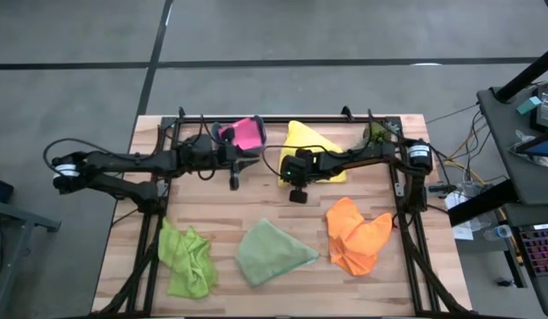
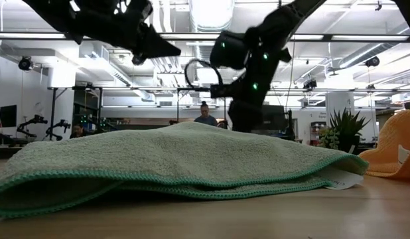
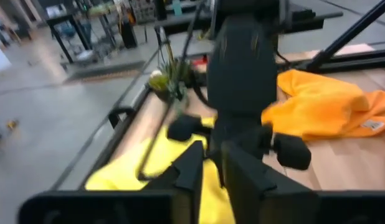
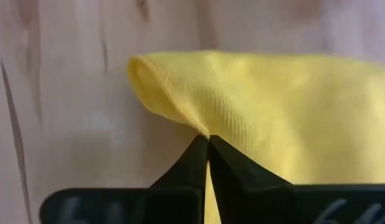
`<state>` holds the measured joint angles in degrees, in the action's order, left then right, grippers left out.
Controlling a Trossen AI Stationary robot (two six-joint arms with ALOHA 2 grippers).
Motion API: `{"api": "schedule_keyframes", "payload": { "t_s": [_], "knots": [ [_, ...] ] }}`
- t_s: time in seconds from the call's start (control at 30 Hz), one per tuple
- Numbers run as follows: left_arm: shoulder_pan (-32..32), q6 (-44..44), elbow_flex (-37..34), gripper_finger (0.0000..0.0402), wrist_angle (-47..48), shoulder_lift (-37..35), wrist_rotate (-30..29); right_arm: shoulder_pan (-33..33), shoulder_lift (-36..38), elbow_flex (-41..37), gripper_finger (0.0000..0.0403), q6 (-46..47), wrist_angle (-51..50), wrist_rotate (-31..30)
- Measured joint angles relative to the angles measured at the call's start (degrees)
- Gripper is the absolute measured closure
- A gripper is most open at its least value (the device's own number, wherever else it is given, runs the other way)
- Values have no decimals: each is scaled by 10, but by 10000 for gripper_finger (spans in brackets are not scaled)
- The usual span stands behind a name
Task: Fold microfiber towels
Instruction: Fold the yellow microfiber towel
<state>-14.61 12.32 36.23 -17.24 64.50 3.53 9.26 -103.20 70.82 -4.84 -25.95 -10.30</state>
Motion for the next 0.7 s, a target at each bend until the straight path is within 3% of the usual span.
{"api": "schedule_keyframes", "payload": {
  "t_s": [0.37,0.53,0.7],
  "knots": [
    [5,-60,1,234,-3,73,0,0,43,69,394,-13,19,-27],
    [5,-90,2,224,-17,113,0,0,46,99,394,-26,30,-25],
    [5,-138,3,224,-49,143,-39,0,46,118,394,-35,27,-23]
  ]
}}
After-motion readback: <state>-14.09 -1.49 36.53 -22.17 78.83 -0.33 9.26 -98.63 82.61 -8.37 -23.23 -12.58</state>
